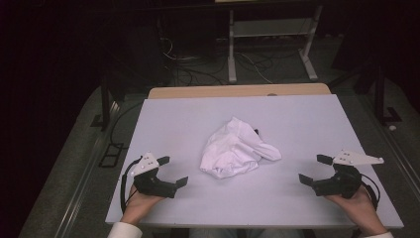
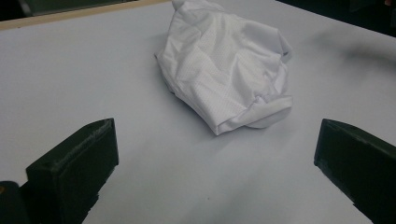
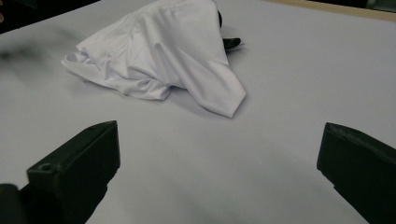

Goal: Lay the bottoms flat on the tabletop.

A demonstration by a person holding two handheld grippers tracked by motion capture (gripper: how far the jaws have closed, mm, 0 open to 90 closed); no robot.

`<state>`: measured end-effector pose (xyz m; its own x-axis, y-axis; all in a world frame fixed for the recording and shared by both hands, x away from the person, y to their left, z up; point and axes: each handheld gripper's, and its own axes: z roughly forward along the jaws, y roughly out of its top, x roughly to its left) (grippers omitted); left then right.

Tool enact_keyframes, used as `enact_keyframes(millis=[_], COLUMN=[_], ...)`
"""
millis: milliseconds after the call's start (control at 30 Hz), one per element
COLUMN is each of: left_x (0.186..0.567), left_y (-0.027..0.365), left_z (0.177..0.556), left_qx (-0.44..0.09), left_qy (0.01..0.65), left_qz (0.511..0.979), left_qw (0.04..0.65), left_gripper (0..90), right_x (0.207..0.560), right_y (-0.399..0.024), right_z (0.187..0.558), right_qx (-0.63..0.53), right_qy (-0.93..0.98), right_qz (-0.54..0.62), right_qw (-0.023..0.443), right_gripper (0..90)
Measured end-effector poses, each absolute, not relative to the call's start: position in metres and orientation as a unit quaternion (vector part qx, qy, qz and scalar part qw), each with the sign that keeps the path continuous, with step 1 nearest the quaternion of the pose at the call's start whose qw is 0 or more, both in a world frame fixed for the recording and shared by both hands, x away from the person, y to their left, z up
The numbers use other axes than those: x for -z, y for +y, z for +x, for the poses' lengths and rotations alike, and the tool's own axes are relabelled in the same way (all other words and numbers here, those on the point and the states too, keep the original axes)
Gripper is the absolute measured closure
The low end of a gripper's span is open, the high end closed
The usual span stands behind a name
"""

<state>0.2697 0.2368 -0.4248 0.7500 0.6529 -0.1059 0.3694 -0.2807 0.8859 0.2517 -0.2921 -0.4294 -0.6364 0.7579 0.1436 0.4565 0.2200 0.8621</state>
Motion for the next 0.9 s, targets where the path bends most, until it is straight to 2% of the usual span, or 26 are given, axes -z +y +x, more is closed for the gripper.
enact_keyframes(millis=[500,900], left_x=[0.421,0.412], left_y=[0.233,0.225], left_z=[0.268,0.272], left_qx=[-0.141,-0.141], left_qy=[0.319,0.316], left_qz=[0.790,0.804], left_qw=[0.505,0.483], left_gripper=[0.0,0.0], right_x=[0.422,0.400], right_y=[-0.288,-0.282], right_z=[0.250,0.249], right_qx=[-0.478,-0.480], right_qy=[0.764,0.764], right_qz=[0.399,0.396], right_qw=[0.167,0.171], right_gripper=[0.0,0.0])
